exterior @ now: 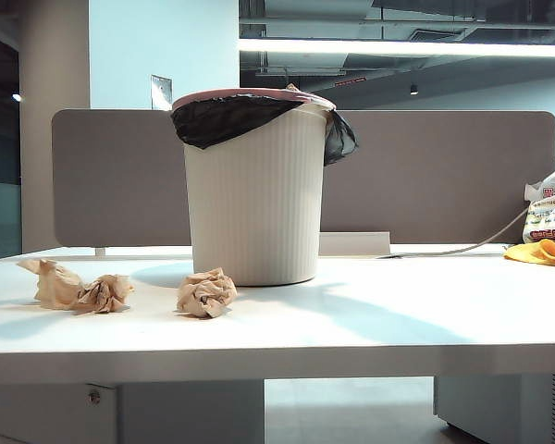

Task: Pick up all the trash on the table and put it in the trash can.

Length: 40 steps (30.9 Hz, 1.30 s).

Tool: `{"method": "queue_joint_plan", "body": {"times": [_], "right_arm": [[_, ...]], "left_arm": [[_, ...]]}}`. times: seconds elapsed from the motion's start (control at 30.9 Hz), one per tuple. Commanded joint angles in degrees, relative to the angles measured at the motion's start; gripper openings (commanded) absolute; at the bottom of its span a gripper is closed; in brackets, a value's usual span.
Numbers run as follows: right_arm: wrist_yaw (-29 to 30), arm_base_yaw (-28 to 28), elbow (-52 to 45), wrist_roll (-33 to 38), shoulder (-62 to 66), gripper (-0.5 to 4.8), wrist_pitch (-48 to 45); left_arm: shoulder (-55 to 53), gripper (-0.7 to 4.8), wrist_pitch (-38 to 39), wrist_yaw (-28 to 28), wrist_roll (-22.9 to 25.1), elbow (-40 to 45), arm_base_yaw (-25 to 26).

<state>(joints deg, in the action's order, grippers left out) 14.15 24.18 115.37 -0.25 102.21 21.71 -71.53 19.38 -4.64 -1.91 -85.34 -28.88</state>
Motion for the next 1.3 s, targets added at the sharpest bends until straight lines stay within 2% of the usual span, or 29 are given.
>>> {"method": "queue_joint_plan", "body": {"times": [0.03, 0.13, 0.23, 0.45, 0.55, 0.62, 0.68, 0.71, 0.78, 1.0, 1.13, 1.3], "right_arm": [[3.6, 0.1, 9.1, 1.4, 6.2, -0.05, -0.4], [3.6, 0.9, 17.2, 3.3, 12.9, -0.05, -0.5], [3.8, 0.9, 22.9, 4.0, 18.6, -0.05, -0.3], [3.4, 1.4, 24.4, 4.5, 26.0, -0.05, 1.1], [3.4, 1.5, 24.3, 1.5, 27.5, 0.11, 3.3], [2.9, 1.7, 24.3, -2.4, 27.6, 1.27, 4.3], [1.2, 2.2, 24.4, -4.3, 27.5, 3.09, 3.9], [0.6, 2.2, 24.4, -4.3, 27.5, 3.64, 3.6], [0.3, 2.2, 24.4, -4.3, 27.3, 4.15, 3.3], [-0.3, 2.2, 24.4, -4.3, 25.8, 4.23, 5.4], [-0.2, 2.3, 24.4, -4.3, 22.5, 4.22, 9.6], [-0.3, 3.0, 24.4, -4.3, 17.0, 4.23, 16.7]], "left_arm": [[-1.4, 4.79, 2.5, -0.5, 1.9, -3.4, 2.5], [-1.6, 4.79, 4.3, 0.6, 1.9, -4.7, 5.5], [-1.6, 4.79, 6.5, 2.3, 1.9, -4.6, 6.3], [-2.3, 4.79, 11.0, 2.0, 1.9, -4.4, 6.3], [-2.6, 4.79, 12.3, 2.0, 1.9, -4.4, 6.3], [-2.7, 4.79, 12.8, 2.0, 1.9, -4.4, 6.3], [-2.7, 4.79, 13.1, 1.9, 1.9, -4.4, 6.3], [-2.7, 4.79, 13.1, 1.9, 1.9, -4.4, 6.3], [-2.7, 4.79, 13.1, 1.9, 1.9, -4.4, 6.3], [-2.8, 4.79, 13.6, 1.9, 1.9, -4.5, 6.3], [-2.5, 4.79, 16.0, 1.9, 1.9, -4.5, 6.3], [-1.6, 4.79, 19.6, 3.7, -1.5, -4.5, 6.3]]}}
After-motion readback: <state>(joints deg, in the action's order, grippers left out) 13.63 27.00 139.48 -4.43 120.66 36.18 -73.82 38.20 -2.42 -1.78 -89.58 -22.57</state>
